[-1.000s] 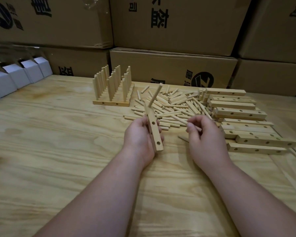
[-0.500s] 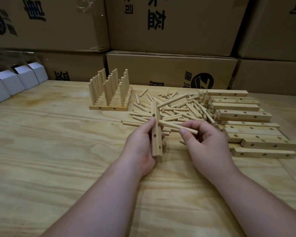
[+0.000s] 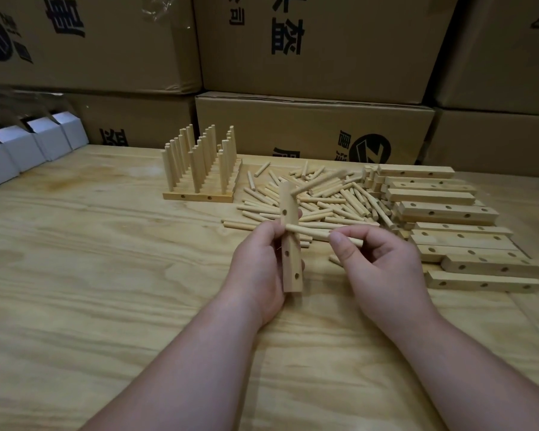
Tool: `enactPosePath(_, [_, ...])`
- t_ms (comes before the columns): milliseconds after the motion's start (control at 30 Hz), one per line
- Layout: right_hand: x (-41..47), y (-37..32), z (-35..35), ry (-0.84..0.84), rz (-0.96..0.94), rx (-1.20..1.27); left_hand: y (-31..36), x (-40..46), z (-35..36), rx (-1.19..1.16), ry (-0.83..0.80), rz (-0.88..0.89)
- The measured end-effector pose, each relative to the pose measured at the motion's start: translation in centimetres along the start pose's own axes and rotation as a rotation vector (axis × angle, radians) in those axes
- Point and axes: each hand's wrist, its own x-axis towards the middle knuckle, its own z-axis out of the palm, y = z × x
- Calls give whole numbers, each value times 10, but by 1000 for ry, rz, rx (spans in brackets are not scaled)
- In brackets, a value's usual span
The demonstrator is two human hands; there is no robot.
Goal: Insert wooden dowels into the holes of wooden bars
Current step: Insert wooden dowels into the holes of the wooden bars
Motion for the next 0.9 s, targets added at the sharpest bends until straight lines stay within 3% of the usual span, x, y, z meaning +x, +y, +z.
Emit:
enactPosePath(433, [2,6,0,13,18,-12,3,-2,1,-28,63,26])
enactPosePath(900, [4,3,-5,26,-12,-95,0,-5,1,66,-16,101])
